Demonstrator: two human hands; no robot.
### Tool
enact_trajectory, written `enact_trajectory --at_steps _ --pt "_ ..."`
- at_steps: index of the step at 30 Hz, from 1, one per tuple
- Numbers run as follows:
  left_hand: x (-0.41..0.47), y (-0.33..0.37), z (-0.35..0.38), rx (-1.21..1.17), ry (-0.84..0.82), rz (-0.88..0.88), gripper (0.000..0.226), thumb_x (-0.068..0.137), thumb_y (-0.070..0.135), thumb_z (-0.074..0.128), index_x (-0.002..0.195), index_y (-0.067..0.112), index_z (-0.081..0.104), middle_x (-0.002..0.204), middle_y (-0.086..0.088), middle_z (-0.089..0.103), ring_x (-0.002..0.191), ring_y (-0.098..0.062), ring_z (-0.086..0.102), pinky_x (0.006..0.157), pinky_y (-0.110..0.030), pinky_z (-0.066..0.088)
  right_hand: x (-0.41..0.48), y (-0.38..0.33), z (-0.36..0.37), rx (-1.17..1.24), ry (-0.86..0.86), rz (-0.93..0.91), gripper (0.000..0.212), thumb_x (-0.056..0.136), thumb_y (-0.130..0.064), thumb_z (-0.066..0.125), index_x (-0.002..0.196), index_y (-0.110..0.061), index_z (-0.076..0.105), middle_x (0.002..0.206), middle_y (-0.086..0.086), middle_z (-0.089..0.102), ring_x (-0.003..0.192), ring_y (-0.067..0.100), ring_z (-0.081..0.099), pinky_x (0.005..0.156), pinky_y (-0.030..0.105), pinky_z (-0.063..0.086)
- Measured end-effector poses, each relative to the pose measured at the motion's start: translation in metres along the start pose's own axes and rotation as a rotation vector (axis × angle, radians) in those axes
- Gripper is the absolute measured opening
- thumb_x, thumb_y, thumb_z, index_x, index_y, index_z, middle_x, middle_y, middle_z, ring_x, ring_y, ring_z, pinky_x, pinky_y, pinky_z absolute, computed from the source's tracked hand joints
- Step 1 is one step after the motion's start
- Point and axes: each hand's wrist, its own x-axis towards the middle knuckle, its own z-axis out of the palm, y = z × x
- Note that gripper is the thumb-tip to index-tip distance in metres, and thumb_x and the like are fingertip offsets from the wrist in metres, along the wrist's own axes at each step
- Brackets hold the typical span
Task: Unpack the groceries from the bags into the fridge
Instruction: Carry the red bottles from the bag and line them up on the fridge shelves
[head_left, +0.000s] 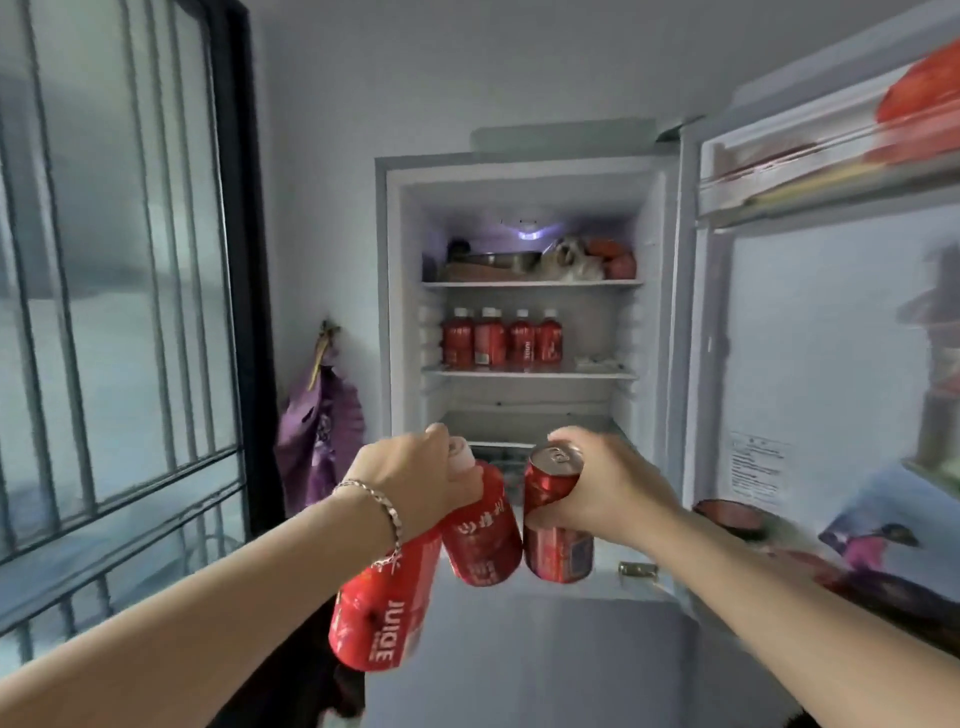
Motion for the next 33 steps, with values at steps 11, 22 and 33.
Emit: enact_trajectory --at_steps 11,22,33 --pt "0.264 -0.007 0.065 0.012 0.220 0.097 0.033 0.089 0.048 0.045 0.087 0.016 0.046 0.075 0.004 0.051 0.076 -0.025 0.056 0.061 -0.028 0.036 0.253 0.072 0.005 0.099 0.375 -0.028 0.076 0.052 -0.049 0.082 0.120 -0.037 0.050 0.114 -0.009 0.059 0.101 0.014 0.059 0.080 0.031 0.049" --pt "0.427 -0.027 0.118 0.202 0.227 0.232 0.029 0.092 0.046 0.044 0.084 0.018 0.045 0.084 0.001 0.056 0.095 -0.028 0.061 0.071 -0.029 0.037 0.438 0.126 0.022 0.275 0.474 0.186 0.079 0.054 -0.034 0.088 0.123 -0.015 0.054 0.116 0.004 0.064 0.108 0.023 0.060 0.082 0.029 0.047" --pt "0.494 -0.072 0.160 0.199 0.055 0.211 0.043 0.089 0.051 0.047 0.112 0.016 0.056 0.117 -0.005 0.061 0.108 -0.024 0.057 0.087 -0.029 0.042 0.564 0.150 0.080 0.267 0.356 0.183 0.049 0.058 -0.038 0.086 0.096 -0.013 0.069 0.092 0.004 0.071 0.089 0.018 0.067 0.071 0.023 0.049"
